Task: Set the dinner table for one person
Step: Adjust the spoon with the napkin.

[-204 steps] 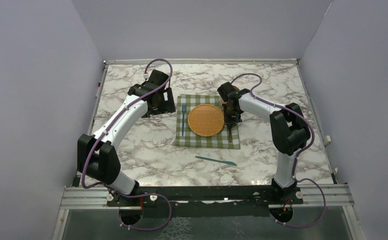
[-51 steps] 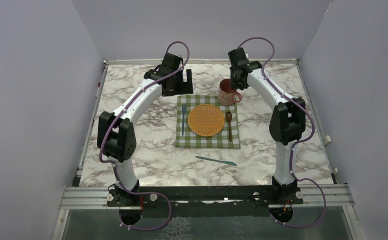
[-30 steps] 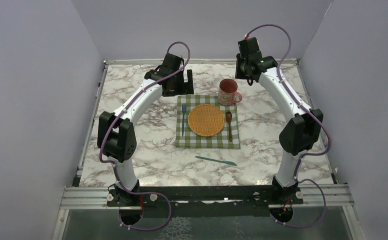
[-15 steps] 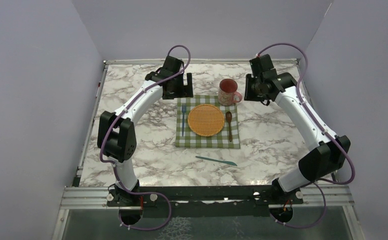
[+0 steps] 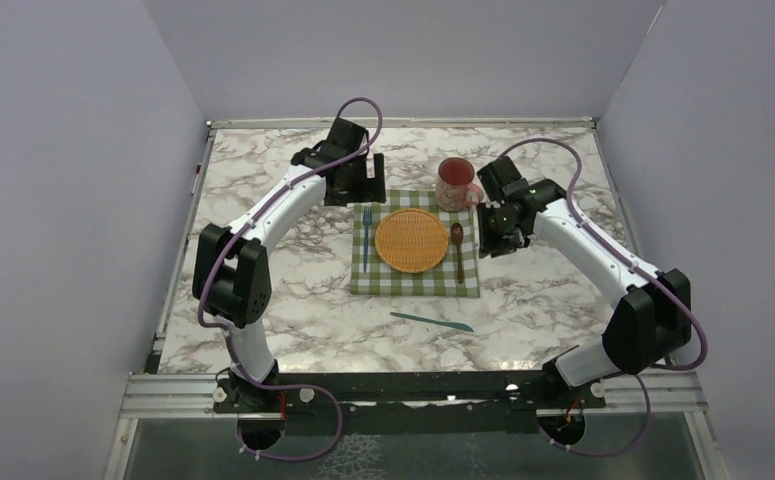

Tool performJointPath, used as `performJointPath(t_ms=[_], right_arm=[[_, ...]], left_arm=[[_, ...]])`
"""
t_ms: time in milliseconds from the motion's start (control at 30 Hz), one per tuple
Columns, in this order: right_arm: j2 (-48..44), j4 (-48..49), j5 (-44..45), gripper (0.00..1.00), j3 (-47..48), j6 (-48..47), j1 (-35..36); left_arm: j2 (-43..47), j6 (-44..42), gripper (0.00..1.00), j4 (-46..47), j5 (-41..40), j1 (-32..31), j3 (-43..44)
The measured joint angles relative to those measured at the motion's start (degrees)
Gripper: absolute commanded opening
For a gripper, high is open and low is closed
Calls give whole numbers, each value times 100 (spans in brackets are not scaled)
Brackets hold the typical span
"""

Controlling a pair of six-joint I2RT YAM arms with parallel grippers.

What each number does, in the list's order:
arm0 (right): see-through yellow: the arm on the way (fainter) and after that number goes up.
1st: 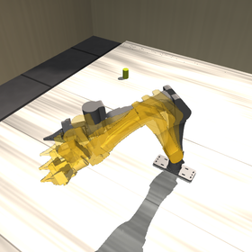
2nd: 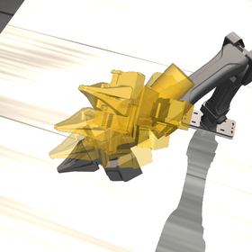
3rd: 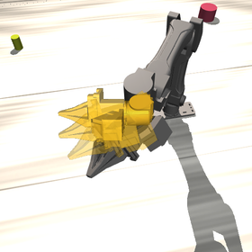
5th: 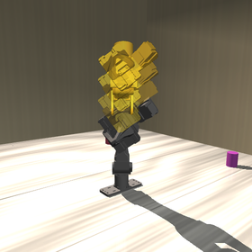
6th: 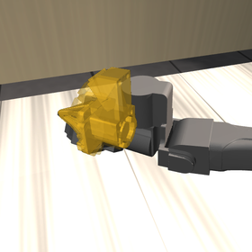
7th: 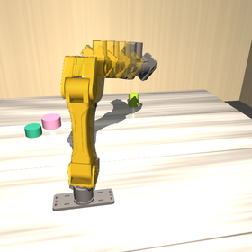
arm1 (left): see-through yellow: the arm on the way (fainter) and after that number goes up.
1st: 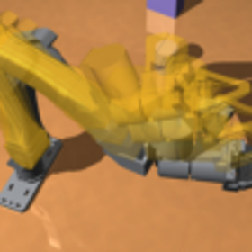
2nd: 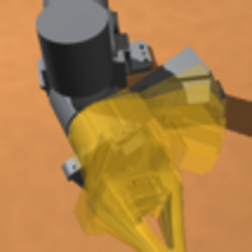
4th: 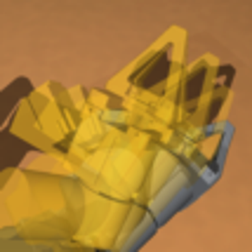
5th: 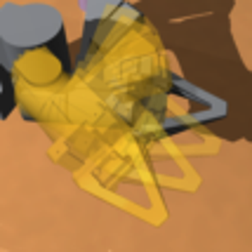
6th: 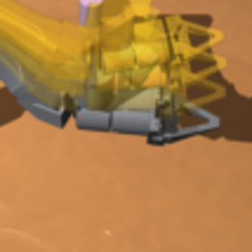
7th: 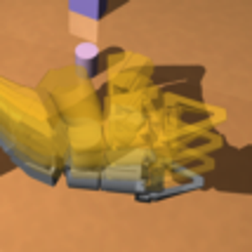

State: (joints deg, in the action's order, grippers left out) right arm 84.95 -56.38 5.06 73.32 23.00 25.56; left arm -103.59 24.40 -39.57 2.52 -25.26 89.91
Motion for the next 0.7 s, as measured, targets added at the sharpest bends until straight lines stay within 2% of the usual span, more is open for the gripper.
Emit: performJointPath(t_ms=[333,700], right_arm=[[142,404,-199,28,-610,55,140],[1067,984,-313,26,-612,-59,214]], left_arm=[[114,2,94,-44,-7,0,-61],[136,20,94,-48,-50,0,-70]])
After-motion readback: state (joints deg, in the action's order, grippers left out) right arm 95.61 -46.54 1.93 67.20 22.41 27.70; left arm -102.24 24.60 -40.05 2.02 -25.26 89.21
